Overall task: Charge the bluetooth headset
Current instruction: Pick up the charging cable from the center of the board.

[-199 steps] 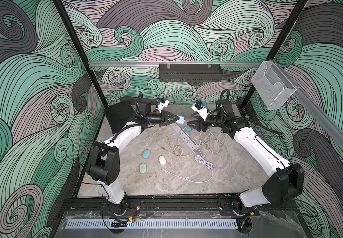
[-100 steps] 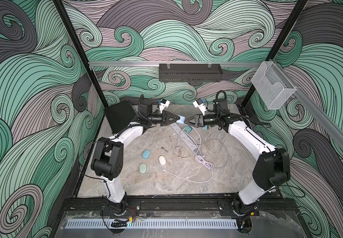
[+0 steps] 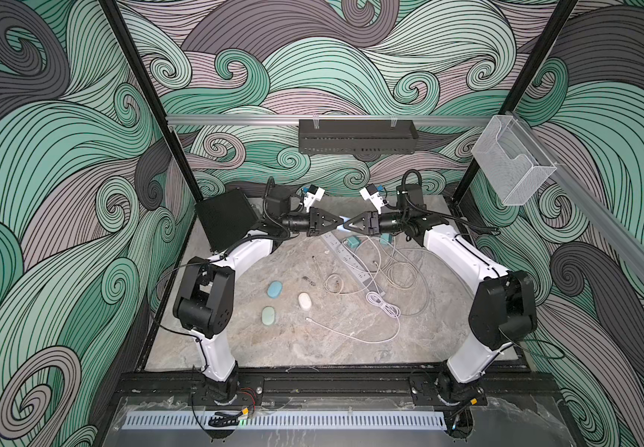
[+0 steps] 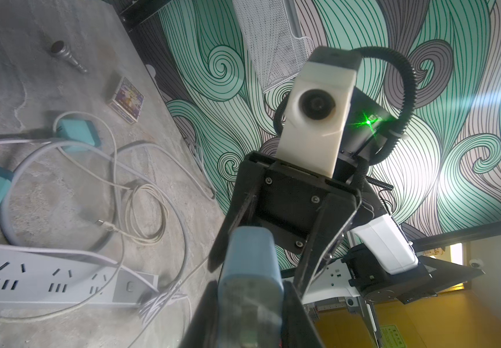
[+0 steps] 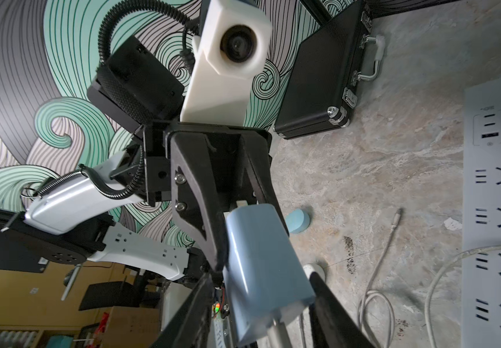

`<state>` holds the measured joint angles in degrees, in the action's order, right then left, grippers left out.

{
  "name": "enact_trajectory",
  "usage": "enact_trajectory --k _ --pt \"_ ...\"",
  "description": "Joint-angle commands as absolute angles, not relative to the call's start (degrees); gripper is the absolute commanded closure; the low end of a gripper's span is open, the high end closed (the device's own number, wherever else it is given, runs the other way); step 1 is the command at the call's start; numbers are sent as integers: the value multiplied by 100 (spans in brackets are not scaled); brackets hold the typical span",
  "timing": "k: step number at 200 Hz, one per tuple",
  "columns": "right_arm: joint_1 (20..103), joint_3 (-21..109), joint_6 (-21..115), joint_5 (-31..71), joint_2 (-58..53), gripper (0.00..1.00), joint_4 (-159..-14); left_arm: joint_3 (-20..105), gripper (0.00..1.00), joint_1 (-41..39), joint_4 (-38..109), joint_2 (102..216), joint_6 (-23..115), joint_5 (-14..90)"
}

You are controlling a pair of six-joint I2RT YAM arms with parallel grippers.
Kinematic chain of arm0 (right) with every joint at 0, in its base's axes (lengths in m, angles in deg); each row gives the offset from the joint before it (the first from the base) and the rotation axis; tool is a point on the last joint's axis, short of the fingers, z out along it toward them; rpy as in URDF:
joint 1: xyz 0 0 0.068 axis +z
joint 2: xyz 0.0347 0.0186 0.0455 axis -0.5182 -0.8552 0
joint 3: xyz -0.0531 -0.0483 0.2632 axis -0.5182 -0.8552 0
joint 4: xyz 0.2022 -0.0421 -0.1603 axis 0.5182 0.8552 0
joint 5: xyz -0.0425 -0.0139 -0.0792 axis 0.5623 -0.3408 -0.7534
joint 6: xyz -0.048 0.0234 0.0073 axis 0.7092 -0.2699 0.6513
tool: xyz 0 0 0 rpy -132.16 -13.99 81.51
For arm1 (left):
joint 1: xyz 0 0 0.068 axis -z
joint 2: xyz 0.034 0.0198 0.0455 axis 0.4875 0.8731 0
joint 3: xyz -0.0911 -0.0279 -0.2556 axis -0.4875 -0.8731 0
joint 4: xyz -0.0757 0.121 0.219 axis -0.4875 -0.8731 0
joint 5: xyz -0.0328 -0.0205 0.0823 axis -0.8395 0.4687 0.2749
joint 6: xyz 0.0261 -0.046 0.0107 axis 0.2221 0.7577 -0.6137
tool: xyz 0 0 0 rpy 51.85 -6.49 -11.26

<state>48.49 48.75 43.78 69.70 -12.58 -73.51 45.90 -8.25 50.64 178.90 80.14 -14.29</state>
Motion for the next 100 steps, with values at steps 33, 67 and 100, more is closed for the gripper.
enact_trajectory --k 33,67,100 --pt "4862 4801 4100 7299 -1084 74 -8012 4651 100 -769 5574 18006 8274 -1497" --pt "4819 4747 4001 7213 -987 93 -8261 4615 67 -808 5339 17958 8138 -1450" --pt "4689 4804 4231 6763 -938 98 -7787 4595 38 -1203 4314 17487 7556 -1044"
